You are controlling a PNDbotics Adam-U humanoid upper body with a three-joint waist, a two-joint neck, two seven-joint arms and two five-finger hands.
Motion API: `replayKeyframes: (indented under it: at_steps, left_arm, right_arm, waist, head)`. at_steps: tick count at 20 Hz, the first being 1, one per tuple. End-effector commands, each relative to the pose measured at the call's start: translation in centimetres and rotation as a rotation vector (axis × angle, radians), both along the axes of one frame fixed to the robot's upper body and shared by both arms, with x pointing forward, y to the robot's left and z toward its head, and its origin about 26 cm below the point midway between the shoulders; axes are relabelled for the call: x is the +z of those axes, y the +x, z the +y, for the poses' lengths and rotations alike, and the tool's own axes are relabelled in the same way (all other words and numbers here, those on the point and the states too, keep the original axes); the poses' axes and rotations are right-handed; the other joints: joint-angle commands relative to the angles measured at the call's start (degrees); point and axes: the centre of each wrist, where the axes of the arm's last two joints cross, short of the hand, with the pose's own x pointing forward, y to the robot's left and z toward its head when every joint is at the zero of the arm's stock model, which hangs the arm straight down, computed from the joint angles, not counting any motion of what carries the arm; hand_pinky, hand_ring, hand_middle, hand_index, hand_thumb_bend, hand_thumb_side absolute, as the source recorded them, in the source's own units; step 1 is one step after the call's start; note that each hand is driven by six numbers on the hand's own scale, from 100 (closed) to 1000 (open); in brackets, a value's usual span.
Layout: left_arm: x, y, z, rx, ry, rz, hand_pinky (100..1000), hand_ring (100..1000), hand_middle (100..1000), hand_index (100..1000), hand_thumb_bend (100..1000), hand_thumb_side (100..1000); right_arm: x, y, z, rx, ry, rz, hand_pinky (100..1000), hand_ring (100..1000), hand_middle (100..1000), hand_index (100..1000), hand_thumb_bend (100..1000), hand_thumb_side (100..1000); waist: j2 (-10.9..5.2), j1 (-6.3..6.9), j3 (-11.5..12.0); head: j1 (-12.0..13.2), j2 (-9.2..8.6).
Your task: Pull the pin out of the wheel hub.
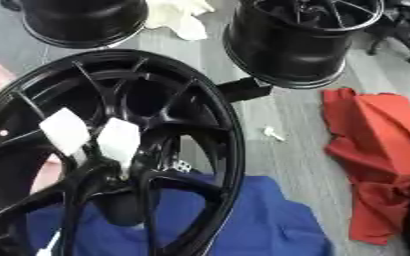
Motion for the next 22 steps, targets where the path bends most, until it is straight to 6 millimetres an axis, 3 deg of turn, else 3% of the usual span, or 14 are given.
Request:
replayKeyframes:
  at_steps: [1, 6, 11, 14, 19, 22]
  left_arm:
    - [1.4, -1.1, -0.5, 0.014, 0.154, 0.011, 812, 770, 758, 864, 100, 408]
    - [1.6, -2.1, -2.1, -0.012, 0.318, 0.007, 867, 837, 829, 883, 100, 424]
    - [1.0, -2.2, -3.6, -0.047, 0.389, -0.025, 850, 812, 786, 875, 100, 366]
    - [0.6, -2.0, -4.5, -0.08, 0.415, -0.027, 849, 810, 784, 878, 100, 377]
    - [-0.5, -1.5, -5.4, -0.094, 0.471, -0.016, 854, 818, 794, 893, 140, 382]
    - [-1.3, -1.2, -5.8, -0.09, 0.507, -0.005, 853, 820, 787, 929, 256, 443]
  right_arm:
    - [1.7, -0.3, -0.6, -0.01, -0.055, -0.014, 356, 323, 363, 580, 100, 272]
    - [1.7, -0.3, -0.7, -0.009, -0.059, -0.008, 355, 322, 363, 580, 100, 280]
    - [1.5, -0.2, -0.6, -0.002, -0.059, -0.001, 355, 322, 362, 580, 100, 282]
    - [1.5, -0.1, -0.6, 0.004, -0.057, 0.002, 355, 322, 362, 580, 100, 283]
    - [1.5, -0.1, -0.6, 0.008, -0.057, 0.003, 354, 321, 362, 580, 100, 284]
    - [1.6, 0.0, -0.5, 0.015, -0.055, 0.002, 354, 321, 362, 580, 100, 285]
  waist:
    - [-0.74, 0.38, 0.2]
    - [-0.81, 0.62, 0.58]
    - [-0.96, 0.57, 0.36]
    - [-0.98, 0.62, 0.25]
    - [-0.84, 0.81, -0.01]
    - [-0.69, 0.99, -0.21]
  head:
    - [-0.39, 0.1]
    - [-0.67, 0.19]
    - [-0.97, -0.38]
    - [-0.99, -0.7]
    - [-1.03, -0.99]
    - [-0.93, -1.15]
